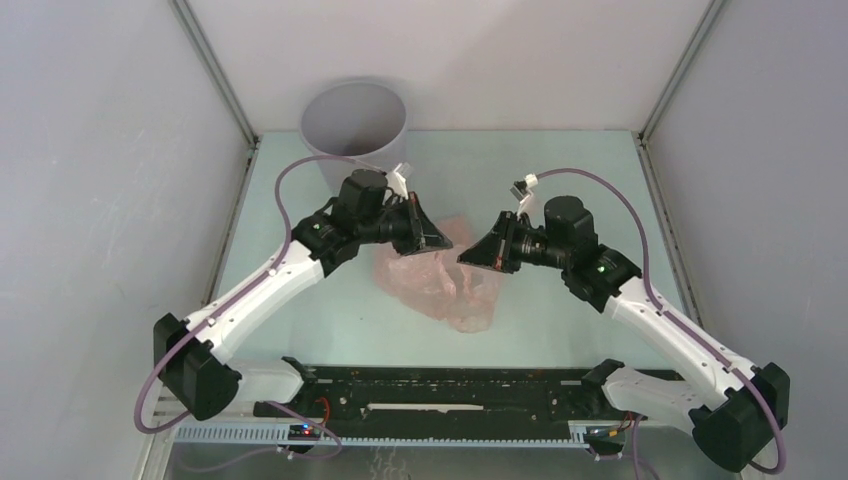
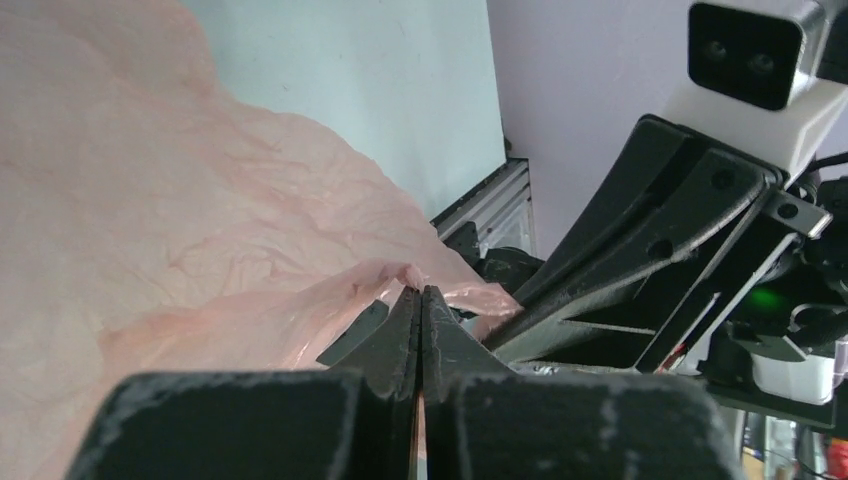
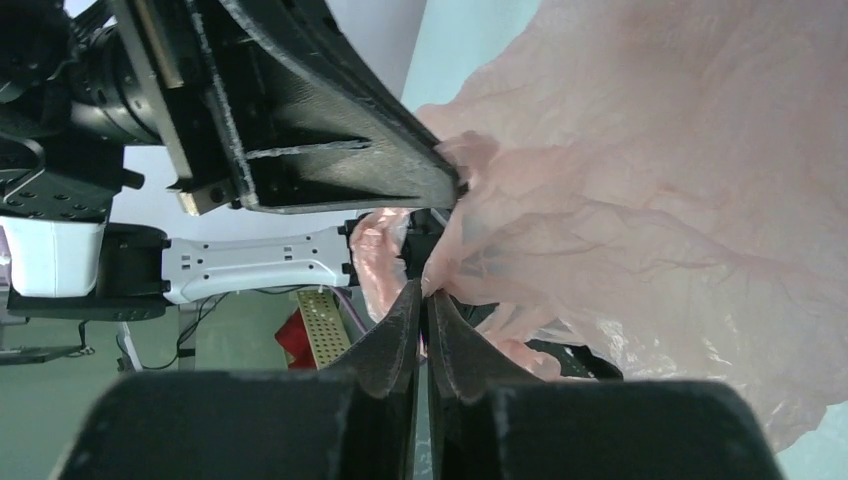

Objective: Put the trash bags into the trash bin

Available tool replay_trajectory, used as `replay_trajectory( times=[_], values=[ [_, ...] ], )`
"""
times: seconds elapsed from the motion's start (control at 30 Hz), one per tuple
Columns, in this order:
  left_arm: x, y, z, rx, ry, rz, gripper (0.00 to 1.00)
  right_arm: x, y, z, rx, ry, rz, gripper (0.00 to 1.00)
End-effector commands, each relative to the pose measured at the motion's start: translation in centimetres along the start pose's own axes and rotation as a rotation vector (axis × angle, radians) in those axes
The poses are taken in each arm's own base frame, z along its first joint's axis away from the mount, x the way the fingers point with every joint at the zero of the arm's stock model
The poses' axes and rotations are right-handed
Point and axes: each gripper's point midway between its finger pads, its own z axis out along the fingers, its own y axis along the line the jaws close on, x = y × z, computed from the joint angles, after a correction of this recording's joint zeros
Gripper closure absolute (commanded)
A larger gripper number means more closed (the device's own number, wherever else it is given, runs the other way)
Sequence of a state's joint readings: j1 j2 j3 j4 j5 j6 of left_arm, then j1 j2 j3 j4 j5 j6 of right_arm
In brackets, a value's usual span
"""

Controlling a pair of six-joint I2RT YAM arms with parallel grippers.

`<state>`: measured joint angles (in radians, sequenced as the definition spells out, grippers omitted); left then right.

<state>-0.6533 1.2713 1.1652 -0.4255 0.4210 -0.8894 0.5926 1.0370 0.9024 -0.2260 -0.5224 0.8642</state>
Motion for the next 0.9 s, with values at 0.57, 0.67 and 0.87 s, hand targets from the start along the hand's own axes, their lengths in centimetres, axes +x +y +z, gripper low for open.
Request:
replay_trajectory(
  times=[0.57,0.67,0.87],
  values=[
    [-1.1,-4.3,2.0,0.150,0.010,-0.120,1.00,0.2,2.9,-0.3,0.108,-0.114,-0.233,0.40],
    [-0.9,-4.6,2.2,0.153,0.019,-0.118,1.00,-0.2,2.4,0.0,0.143,-0.122,-0.233,0.42],
    [-0.9,-5.2,2.0,0.159,0.015,-0.103,1.00,-0.8,1.6,0.5,0.231,-0.133,-0.284,0.60]
  ],
)
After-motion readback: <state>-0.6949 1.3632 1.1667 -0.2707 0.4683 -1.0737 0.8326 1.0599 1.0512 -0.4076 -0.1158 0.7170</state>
